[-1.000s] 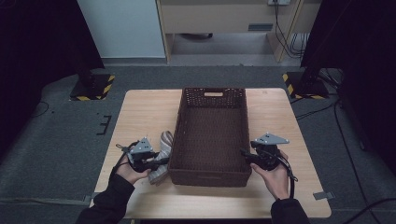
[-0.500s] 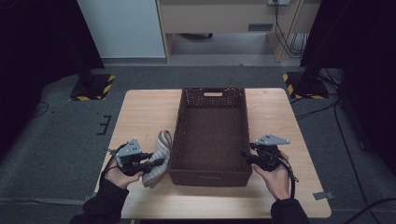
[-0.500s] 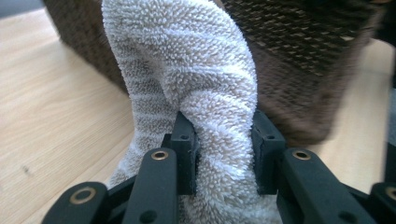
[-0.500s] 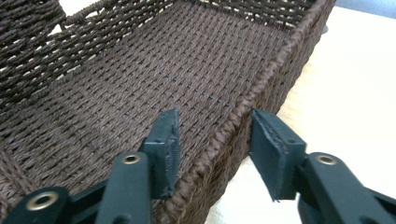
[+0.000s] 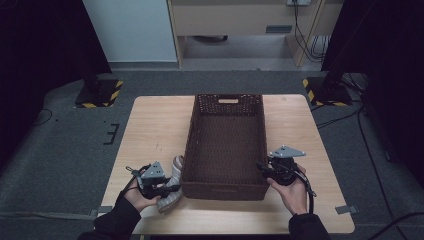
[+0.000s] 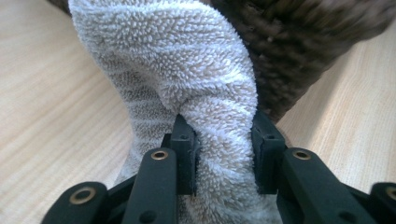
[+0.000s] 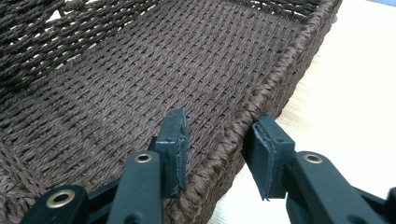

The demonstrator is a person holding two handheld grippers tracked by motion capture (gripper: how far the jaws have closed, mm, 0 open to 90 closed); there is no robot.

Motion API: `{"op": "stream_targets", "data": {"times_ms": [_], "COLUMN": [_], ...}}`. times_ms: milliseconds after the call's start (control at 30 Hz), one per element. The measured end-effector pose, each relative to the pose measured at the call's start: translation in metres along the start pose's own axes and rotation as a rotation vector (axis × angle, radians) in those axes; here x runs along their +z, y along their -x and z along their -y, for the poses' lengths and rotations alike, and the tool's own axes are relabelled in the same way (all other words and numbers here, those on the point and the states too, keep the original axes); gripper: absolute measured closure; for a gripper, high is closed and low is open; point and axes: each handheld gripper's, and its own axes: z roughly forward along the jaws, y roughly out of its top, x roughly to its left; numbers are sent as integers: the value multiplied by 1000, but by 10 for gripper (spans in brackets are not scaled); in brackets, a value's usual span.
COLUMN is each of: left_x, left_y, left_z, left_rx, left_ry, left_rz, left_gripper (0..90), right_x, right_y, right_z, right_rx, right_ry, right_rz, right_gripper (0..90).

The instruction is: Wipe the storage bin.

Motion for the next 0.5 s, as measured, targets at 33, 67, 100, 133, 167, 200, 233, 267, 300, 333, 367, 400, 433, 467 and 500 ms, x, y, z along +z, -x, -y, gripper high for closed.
{"op": "stream_targets", "data": {"times_ms": [33, 67, 100, 133, 167, 200, 233, 267, 300, 333, 367, 400, 433, 467, 500], "left_x": [-3, -8, -13, -19, -26, -32, -39, -44, -48, -50, -51, -49, -46, -43, -38], "left_y": [-1, -2, -2, -2, -2, -1, 0, 1, 2, 3, 4, 5, 6, 7, 7], "left_z": [-1, -1, -3, -5, -6, -8, -10, -12, -14, -15, -16, -16, -15, -13, -11], "left_rx": [-6, -12, -14, -19, -17, -19, -16, -14, -5, 7, 19, 25, 33, 37, 35], "left_ry": [10, 25, 43, 68, 91, 115, 136, 154, 165, 165, 160, 152, 138, 120, 106], "left_rz": [-2, -4, -8, -8, -8, -9, -8, -9, -14, -18, -19, -21, -21, -22, -21], "left_gripper": [668, 667, 667, 667, 666, 666, 666, 666, 666, 665, 666, 666, 666, 666, 666], "right_x": [0, 0, 0, 0, 0, 0, 0, 1, 1, 2, 2, 3, 3, 3, 3], "right_y": [0, 0, 0, 0, 0, -1, -2, -3, -4, -4, -5, -6, -7, -7, -7], "right_z": [0, 0, 0, 0, 0, 0, 0, -1, -1, -1, -2, -2, -2, -2, -2], "right_rx": [1, 2, 0, 0, 2, 8, 12, 19, 23, 16, 21, 27, 24, 27, 25], "right_ry": [1, 2, 3, 2, 2, 0, 1, 3, 2, 6, 7, 4, 8, 7, 9], "right_rz": [1, 1, 1, 1, 0, 0, 0, 0, -3, -1, -1, -1, 5, 6, 5], "right_gripper": [603, 603, 603, 604, 604, 607, 607, 607, 609, 609, 609, 610, 610, 611, 611]}}
